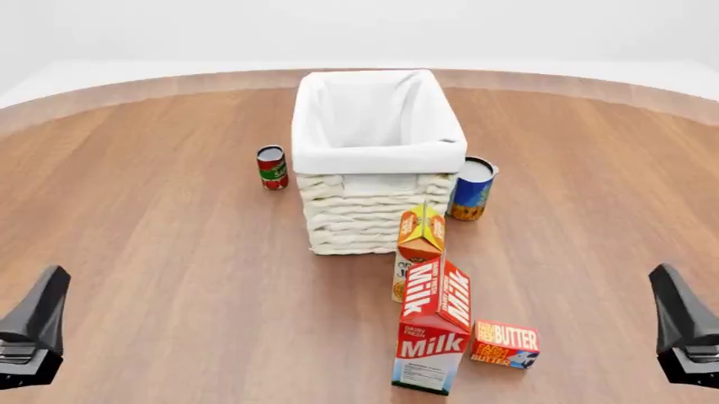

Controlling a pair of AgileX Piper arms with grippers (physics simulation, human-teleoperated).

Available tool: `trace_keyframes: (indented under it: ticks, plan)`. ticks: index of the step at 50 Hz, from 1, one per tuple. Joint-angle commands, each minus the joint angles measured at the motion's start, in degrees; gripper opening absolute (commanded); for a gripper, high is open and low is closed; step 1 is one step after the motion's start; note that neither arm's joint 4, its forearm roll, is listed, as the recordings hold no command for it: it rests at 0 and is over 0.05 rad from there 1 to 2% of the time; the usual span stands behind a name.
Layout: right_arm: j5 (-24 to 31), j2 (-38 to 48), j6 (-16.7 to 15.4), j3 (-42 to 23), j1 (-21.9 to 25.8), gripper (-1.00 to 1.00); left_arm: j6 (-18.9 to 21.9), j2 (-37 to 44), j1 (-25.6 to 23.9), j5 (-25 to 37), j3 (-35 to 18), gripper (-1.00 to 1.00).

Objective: Pick up the butter and put it in the basket.

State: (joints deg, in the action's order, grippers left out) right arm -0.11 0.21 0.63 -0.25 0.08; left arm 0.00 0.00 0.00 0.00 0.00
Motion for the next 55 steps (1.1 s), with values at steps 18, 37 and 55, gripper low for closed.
trace_keyframes:
  ticks: [18, 37, 55]
  plan:
    - [1.6, 0.9, 2.0, 0.2, 4.9, 1.0, 0.0, 0.0, 0.0, 0.0, 0.0, 1.0]
    - [4.6, 13.0, -3.1, -10.0, 10.2, 1.0, 0.0, 0.0, 0.0, 0.0, 0.0, 1.0]
    - [17.6, 17.2, -17.0, -21.0, 12.9, 1.0, 0.0, 0.0, 0.0, 0.0, 0.0, 1.0]
